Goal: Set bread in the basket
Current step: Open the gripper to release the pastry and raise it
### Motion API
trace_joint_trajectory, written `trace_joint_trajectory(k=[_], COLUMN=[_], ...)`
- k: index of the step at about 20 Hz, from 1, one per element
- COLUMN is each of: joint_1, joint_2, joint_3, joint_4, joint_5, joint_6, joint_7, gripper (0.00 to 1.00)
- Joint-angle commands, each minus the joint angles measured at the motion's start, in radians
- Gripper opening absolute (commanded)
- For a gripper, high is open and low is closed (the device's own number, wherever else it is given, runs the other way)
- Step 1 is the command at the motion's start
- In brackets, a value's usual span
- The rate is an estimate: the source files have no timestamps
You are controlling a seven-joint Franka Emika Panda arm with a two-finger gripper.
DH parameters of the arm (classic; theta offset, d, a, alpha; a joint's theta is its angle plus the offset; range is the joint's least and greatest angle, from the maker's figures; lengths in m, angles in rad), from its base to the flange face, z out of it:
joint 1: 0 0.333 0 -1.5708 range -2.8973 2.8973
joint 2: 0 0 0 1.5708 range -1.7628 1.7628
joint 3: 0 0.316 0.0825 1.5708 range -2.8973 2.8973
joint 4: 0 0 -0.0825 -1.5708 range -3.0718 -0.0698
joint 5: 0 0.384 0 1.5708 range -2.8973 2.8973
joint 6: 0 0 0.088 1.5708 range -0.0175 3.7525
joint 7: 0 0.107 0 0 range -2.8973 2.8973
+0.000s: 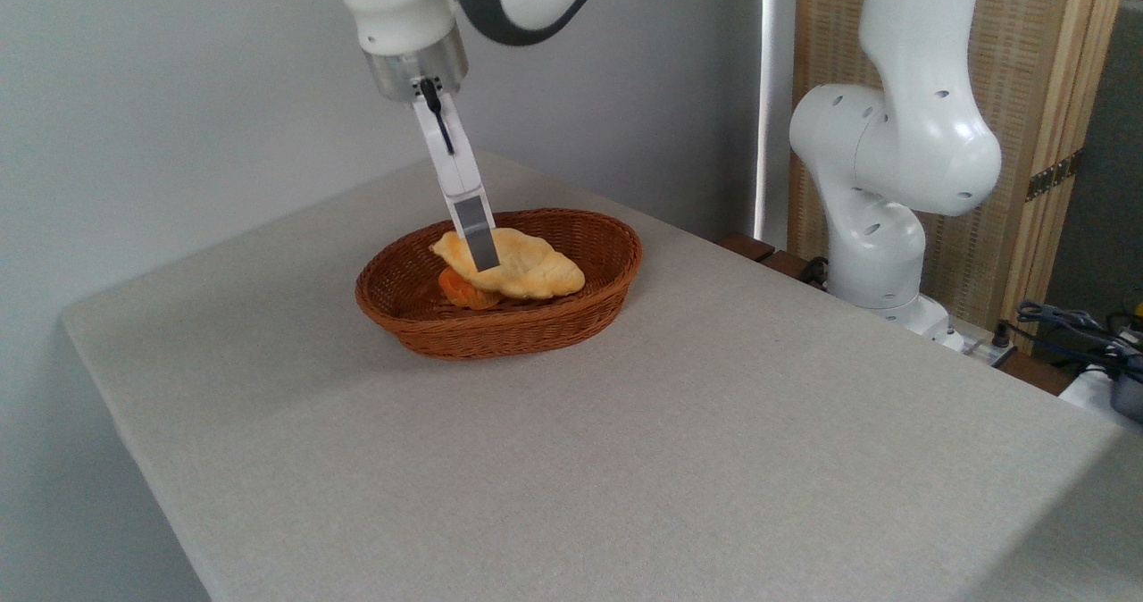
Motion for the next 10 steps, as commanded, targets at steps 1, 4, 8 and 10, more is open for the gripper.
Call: trace_joint_trajectory(k=[1, 4, 8, 10], joint_1=[-0.004, -0.004, 0.002, 0.018], joint_2=[-0.007, -0.007, -0.006, -0.004], joint_3=[0.090, 0.154, 0.203, 0.219], joint_4=[0.071, 0.096, 0.133, 0.139], joint_5=[0.012, 0.012, 0.018, 0.054], joint_6=[-0.024, -0.024, -0.024, -0.022], joint_7=[-0.004, -0.002, -0.009, -0.007], gripper=[1.00, 1.00, 1.00, 1.00])
